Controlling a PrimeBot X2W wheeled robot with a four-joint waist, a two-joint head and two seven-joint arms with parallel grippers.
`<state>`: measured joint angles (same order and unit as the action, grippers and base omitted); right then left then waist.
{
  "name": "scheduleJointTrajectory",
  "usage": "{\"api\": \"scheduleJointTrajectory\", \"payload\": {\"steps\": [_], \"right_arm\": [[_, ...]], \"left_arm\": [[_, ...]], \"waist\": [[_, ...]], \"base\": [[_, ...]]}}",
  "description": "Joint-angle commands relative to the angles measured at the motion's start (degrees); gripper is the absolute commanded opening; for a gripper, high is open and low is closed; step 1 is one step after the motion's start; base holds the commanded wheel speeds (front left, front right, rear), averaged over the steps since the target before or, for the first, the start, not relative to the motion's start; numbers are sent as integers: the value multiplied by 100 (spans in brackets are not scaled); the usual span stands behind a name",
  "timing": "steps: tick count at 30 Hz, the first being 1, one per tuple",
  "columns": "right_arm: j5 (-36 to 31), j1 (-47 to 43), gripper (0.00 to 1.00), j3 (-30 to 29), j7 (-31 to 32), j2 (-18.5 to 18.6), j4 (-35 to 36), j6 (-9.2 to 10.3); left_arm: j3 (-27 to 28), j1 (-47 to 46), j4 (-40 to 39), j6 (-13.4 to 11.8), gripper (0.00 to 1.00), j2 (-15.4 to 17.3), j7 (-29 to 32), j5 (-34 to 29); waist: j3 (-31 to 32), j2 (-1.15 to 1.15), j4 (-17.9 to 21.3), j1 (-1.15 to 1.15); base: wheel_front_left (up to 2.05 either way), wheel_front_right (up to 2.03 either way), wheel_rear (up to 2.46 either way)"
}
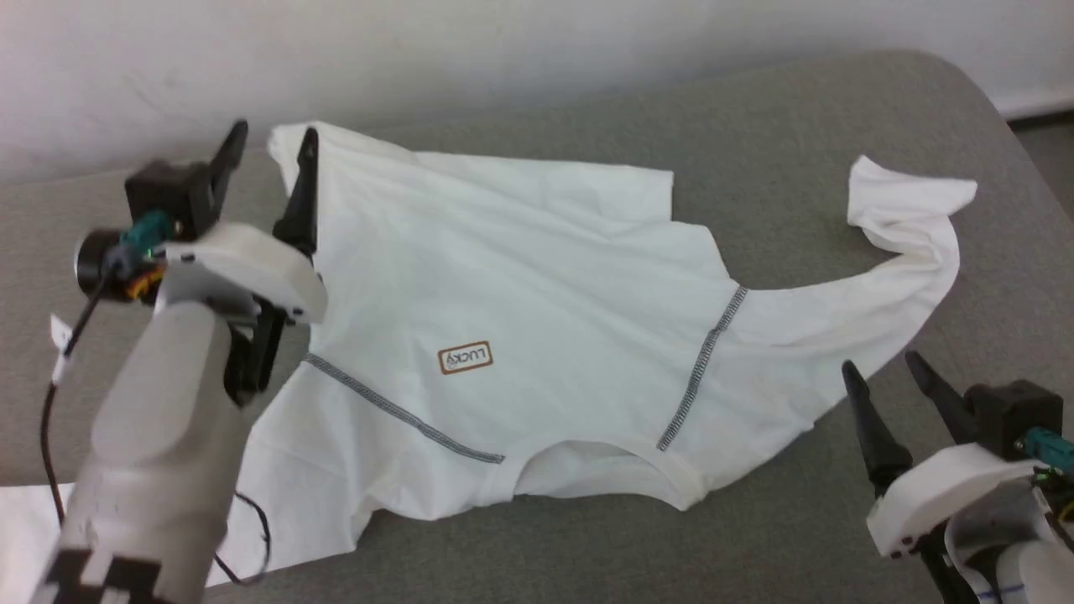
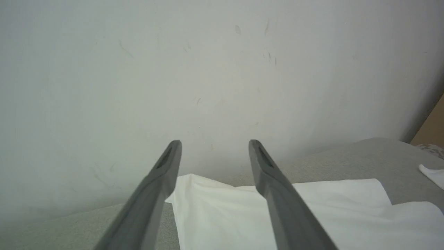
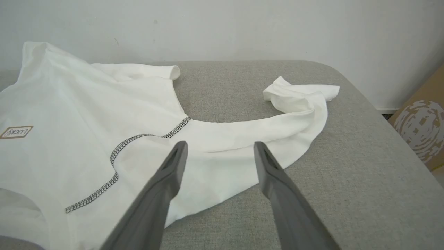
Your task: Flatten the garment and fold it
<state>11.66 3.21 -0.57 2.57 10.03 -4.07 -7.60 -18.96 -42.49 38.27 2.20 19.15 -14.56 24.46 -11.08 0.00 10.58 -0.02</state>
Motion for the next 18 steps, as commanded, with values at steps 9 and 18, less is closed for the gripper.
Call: {"api": "scheduleJointTrajectory", "payload": {"steps": [9, 18], "right_arm": [[348, -641, 100, 129, 816, 197, 233, 11], [858, -996, 100, -341, 2100, -242, 113, 11]], "left_arm": [[492, 2575, -2345, -753, 100, -204, -42, -25], [412, 3962, -3196, -1142, 100, -602, -43, -155]], "waist": [[781, 0, -966, 2], [725, 0, -1437, 2]], "base": [[0, 0, 0], [0, 0, 0]]}}
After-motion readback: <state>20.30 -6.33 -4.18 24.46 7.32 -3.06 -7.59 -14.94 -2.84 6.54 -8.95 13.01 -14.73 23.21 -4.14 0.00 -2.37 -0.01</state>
